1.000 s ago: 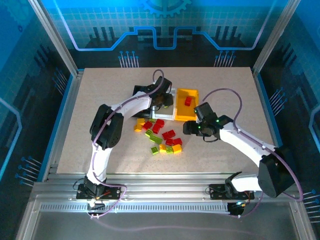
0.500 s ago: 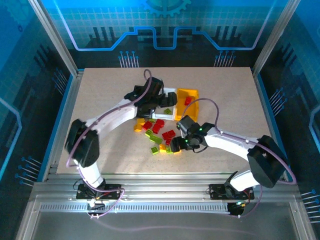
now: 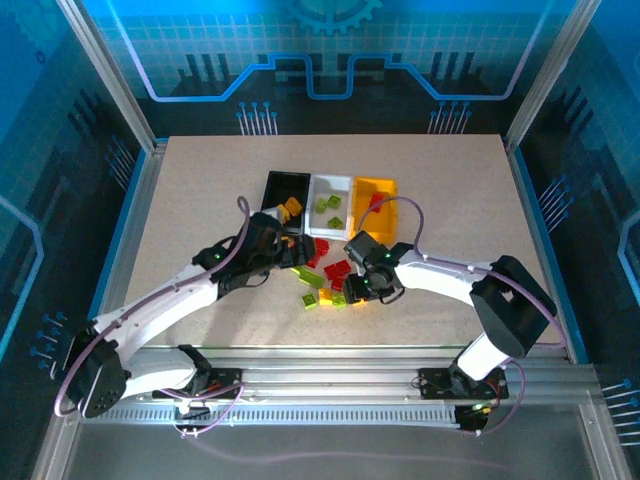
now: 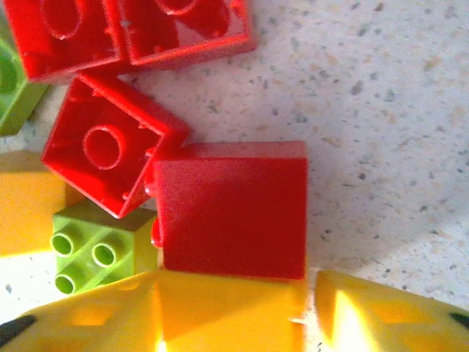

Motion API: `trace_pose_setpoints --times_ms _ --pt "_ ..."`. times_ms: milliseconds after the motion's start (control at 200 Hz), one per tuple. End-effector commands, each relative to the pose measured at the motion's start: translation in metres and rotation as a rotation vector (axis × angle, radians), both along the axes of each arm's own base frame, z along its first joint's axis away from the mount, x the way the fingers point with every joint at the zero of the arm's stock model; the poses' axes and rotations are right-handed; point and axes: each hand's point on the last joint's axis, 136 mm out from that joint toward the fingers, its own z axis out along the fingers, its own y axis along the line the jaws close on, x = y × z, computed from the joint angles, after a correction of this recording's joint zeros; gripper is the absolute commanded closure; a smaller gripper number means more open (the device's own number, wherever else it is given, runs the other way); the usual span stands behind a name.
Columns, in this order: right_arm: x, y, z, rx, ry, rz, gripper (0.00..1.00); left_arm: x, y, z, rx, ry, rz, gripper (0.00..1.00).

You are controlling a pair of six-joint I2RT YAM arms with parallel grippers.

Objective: Sort the legos into containers by color

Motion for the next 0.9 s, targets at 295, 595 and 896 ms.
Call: trace_pose_setpoints --times_ms 295,595,896 --pt "0.023 0.004 0.071 0.058 -0.14 0.017 0.67 -0.036 0.048 -0.059 0.035 0.088 0.15 0.01" --pt "0.13 0.092 0.138 0.198 -0.293 0.06 0.66 -0.06 0.068 -0.079 0.057 0.142 0.174 0.01" --pt "0.224 0.161 0.132 0.254 -0.335 0.045 0.64 -0.066 0.065 -0.081 0.05 0.17 0.133 0.01"
